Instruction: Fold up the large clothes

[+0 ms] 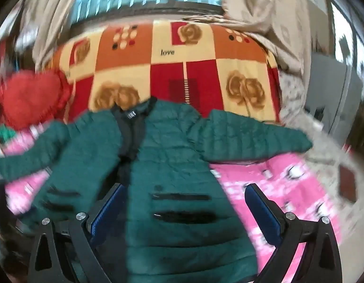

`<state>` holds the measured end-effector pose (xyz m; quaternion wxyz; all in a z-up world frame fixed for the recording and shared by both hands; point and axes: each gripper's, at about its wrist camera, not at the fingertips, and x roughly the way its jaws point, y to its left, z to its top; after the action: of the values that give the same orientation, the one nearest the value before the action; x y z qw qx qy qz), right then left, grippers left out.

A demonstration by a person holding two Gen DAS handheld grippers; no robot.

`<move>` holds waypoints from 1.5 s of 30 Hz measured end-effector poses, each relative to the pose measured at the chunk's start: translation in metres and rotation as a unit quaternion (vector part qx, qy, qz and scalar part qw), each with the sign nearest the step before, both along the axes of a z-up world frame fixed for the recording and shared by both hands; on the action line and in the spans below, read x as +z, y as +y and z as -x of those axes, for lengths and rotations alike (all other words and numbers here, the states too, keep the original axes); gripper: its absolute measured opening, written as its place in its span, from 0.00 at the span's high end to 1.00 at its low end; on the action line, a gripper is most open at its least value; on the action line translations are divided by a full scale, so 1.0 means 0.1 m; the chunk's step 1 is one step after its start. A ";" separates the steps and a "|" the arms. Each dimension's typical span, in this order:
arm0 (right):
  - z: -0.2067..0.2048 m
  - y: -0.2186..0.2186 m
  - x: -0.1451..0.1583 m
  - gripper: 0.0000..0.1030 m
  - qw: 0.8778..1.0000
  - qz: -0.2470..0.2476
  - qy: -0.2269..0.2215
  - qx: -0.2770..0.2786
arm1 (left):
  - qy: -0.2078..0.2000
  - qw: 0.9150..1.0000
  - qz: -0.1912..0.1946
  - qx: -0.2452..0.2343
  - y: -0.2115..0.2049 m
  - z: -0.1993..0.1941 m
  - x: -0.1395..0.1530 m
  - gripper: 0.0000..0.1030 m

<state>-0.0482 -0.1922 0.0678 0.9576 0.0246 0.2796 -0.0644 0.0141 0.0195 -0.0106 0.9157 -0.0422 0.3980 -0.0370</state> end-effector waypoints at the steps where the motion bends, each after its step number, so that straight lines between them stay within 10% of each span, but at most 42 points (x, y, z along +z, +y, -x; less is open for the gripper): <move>1: 0.00 0.03 -0.05 0.03 1.000 -0.025 0.001 0.005 | -0.001 1.000 0.005 0.000 0.01 0.01 0.00 0.00; 14: -0.06 0.41 -0.60 0.03 0.999 0.044 0.006 0.004 | -0.051 0.998 0.030 -0.003 0.09 0.17 0.14 0.00; 19: -0.04 0.27 -0.59 0.03 0.999 0.034 0.005 -0.005 | -0.088 0.996 -0.011 -0.028 -0.04 0.26 0.25 0.00; 37: 0.01 0.32 -0.55 0.02 0.998 0.059 -0.005 -0.006 | -0.031 0.998 0.001 -0.049 -0.10 0.15 0.09 0.00; 45: -0.01 0.30 -0.54 0.01 0.999 0.053 -0.003 -0.007 | -0.103 0.993 0.019 -0.049 -0.07 0.36 0.25 0.00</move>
<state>-0.0474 -0.1622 0.0134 0.9581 -0.0240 0.2723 -0.0854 -0.0222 0.0122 0.0149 0.9478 -0.0363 0.3026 -0.0940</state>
